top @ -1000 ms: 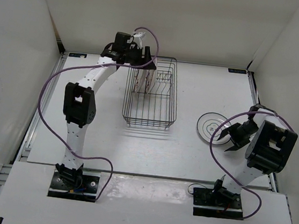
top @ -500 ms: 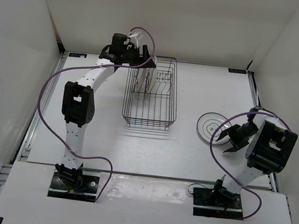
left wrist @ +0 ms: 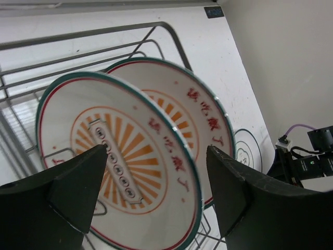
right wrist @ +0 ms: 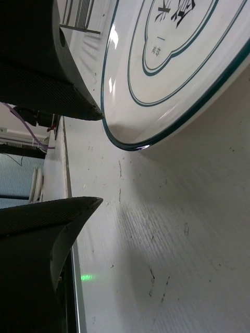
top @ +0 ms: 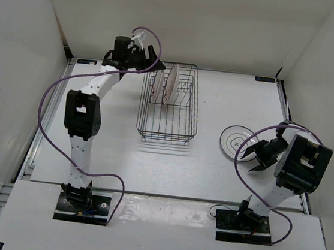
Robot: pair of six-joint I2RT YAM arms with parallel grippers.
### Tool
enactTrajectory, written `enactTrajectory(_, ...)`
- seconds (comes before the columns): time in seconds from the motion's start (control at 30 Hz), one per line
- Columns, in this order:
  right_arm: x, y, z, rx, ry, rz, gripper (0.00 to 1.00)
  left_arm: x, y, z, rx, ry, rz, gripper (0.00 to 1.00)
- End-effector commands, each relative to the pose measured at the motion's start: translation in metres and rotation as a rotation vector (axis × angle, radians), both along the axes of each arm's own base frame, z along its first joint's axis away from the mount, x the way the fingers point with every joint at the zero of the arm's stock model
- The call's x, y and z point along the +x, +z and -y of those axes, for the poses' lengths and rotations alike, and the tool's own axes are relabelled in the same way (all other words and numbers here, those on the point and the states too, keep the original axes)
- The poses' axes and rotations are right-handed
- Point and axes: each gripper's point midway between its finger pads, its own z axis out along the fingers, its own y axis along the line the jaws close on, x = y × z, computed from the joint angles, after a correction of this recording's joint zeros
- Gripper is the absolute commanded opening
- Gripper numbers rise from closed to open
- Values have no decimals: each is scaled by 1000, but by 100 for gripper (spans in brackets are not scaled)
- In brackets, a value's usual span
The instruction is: Unload the plates from the dish rack
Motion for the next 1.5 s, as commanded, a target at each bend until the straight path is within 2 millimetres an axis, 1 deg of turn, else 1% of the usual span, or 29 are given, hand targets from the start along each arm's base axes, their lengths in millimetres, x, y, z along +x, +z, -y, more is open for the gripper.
enactTrajectory(0.0,0,1,-2,18,5,15,63,-10,39,-8,-20,12,56,87)
enactTrajectory(0.03,0,1,-1,18,4,12,63,-10,41,-8,-20,11,61,87)
enactTrajectory(0.07,-1,1,-2,20,8,10,63,-11,36,-8,-20,10,41,87)
enactTrajectory(0.27,-2,0,-2,24,4,10,63,-12,21,-6,-16,-7,-11,79)
enactTrajectory(0.3,-3,0,-2,24,7,10,63,-13,23,-3,-17,-18,-12,79)
enactTrajectory(0.33,-4,0,-3,25,3,8,63,-12,22,-3,-18,-19,-11,77)
enactTrajectory(0.37,-4,-1,-2,23,3,8,63,-14,29,-2,-18,-27,3,75)
enactTrajectory(0.4,-5,-2,-3,25,6,4,63,-14,20,0,-11,-35,-16,74)
enactTrajectory(0.43,-7,-2,-3,28,4,1,63,-15,20,2,-7,-40,-14,74)
enactTrajectory(0.47,-7,-2,-2,25,4,1,63,-13,19,3,3,-48,-2,72)
enactTrajectory(0.5,-6,-2,-3,26,4,2,63,-19,15,8,18,-66,-20,70)
enactTrajectory(0.53,-6,-2,-2,25,0,4,63,-19,17,7,26,-66,-14,67)
enactTrajectory(0.6,-5,-2,-1,27,-2,4,63,-24,9,8,54,-87,-28,63)
enactTrajectory(0.63,-5,-2,-1,27,-4,4,63,-26,9,7,59,-91,-37,62)
enactTrajectory(0.67,-5,-2,-1,27,-7,6,63,-27,8,7,73,-97,-34,58)
enactTrajectory(0.7,-5,-3,-1,28,-3,5,63,-27,10,7,90,-105,-18,58)
enactTrajectory(0.73,-5,-3,-1,30,-6,4,63,-34,4,8,105,-113,-52,56)
enactTrajectory(0.77,-6,-4,-2,34,-8,0,63,-34,1,6,132,-113,-43,56)
enactTrajectory(0.8,-6,-5,-3,38,-11,3,63,-36,7,8,148,-123,-18,55)
enactTrajectory(0.83,-6,-6,-3,39,-11,0,63,-40,3,8,158,-129,-30,55)
enactTrajectory(0.97,-6,-7,-4,59,-28,-9,63,-39,4,8,187,-103,-13,52)
enactTrajectory(1.03,-5,-8,-4,67,-36,-14,63,-38,2,9,199,-102,-13,51)
enactTrajectory(1.07,-4,-8,-5,75,-41,-12,63,-42,-3,10,224,-123,-23,49)
enactTrajectory(1.13,-1,-8,-3,90,-59,-3,63,-43,-1,12,247,-133,-19,45)
enactTrajectory(1.23,-1,-10,-3,104,-80,-11,63,-55,-13,14,257,-157,-58,35)
enactTrajectory(1.27,-1,-10,-6,116,-79,-8,63,-54,-14,14,252,-152,-56,34)
enactTrajectory(1.3,-3,-11,-6,120,-82,-14,63,-54,-11,15,245,-149,-42,34)
enactTrajectory(1.37,-7,-13,-7,130,-89,-21,63,-57,-10,14,246,-149,-32,29)
enactTrajectory(1.47,-8,-14,-7,137,-98,-22,63,-56,13,14,235,-152,24,21)
